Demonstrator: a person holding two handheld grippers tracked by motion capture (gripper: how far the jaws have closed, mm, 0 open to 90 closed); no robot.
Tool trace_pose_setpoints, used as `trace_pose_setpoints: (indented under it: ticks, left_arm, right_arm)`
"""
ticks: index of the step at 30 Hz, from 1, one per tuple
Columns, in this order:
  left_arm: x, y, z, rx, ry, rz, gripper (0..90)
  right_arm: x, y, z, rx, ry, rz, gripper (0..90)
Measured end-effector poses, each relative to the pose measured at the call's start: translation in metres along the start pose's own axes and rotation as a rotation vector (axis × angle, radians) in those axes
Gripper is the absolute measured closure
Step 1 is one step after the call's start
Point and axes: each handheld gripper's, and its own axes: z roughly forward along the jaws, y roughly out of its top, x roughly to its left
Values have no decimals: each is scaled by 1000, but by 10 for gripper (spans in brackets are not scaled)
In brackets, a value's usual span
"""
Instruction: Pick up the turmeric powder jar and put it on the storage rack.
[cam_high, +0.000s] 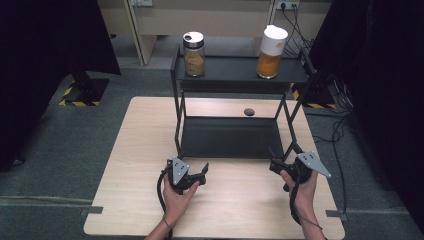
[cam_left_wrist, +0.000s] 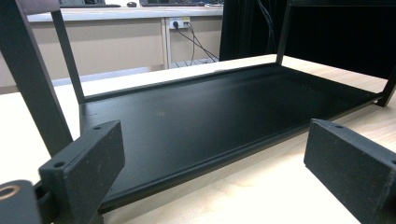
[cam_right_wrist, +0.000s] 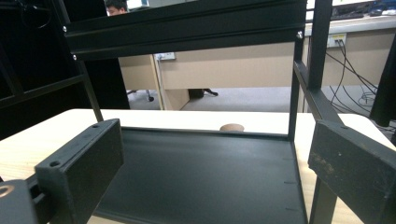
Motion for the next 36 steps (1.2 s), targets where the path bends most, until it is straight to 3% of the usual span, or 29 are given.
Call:
trace_pose_setpoints:
  ticks: [36]
  left_arm:
    - [0,0,0,0,2,1,44]
  right_arm:
    - [-5,-20,-12,48,-23,21,42]
